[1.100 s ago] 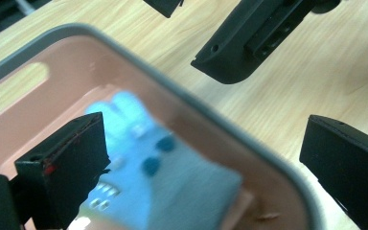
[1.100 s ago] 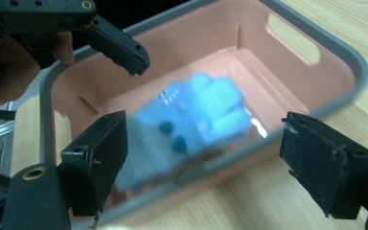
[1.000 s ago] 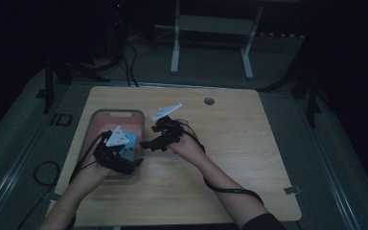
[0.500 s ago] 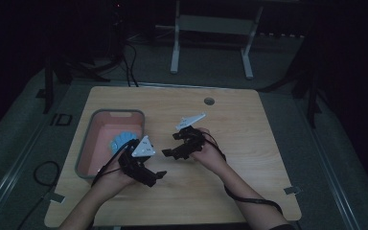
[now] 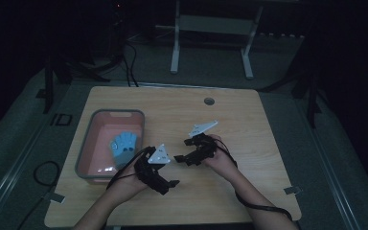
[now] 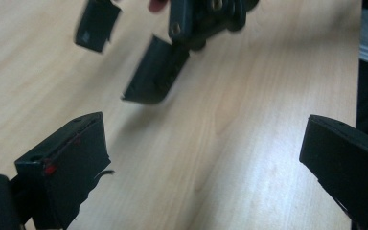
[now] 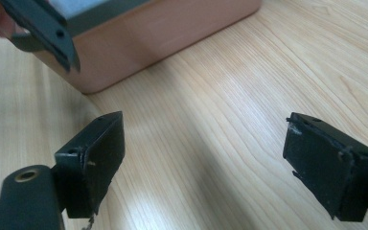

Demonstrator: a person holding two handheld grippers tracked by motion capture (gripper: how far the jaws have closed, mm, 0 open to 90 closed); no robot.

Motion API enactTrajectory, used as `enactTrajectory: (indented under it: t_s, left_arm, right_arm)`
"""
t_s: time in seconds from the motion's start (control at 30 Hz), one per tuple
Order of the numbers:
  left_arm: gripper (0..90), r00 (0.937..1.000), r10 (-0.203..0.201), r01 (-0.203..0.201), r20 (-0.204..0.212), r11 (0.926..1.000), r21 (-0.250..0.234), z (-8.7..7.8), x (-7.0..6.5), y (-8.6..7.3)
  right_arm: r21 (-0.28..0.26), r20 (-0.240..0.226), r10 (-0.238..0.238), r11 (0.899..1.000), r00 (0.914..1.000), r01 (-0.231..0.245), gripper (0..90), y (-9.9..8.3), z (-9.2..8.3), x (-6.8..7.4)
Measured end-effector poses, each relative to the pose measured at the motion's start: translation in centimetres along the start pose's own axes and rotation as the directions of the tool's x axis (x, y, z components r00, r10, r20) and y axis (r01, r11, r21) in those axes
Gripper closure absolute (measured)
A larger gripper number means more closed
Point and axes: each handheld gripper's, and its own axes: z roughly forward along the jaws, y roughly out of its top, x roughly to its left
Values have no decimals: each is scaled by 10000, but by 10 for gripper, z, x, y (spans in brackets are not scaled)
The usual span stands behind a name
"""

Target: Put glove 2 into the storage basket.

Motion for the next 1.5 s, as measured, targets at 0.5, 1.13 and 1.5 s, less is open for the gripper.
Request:
enactTrajectory:
  t_s: [0.5, 1.13, 1.5]
  left_arm:
    - [30, 9977, 494, -494, 467, 9988, -17, 37, -16, -3]
    - [30, 9914, 1000, -1004, 839, 9949, 7, 73, -23, -18]
    - [30, 9890, 1181, -1175, 897, 9930, -111, 78, -26, -26]
  right_arm:
    - [137, 335, 346, 9993, 9988, -351, 143, -48, -13, -7]
    - [-75, 822, 443, 9990, 9956, -439, 140, -93, -35, -11]
    - [-435, 921, 630, 9973, 9938, -592, 139, -116, -50, -11]
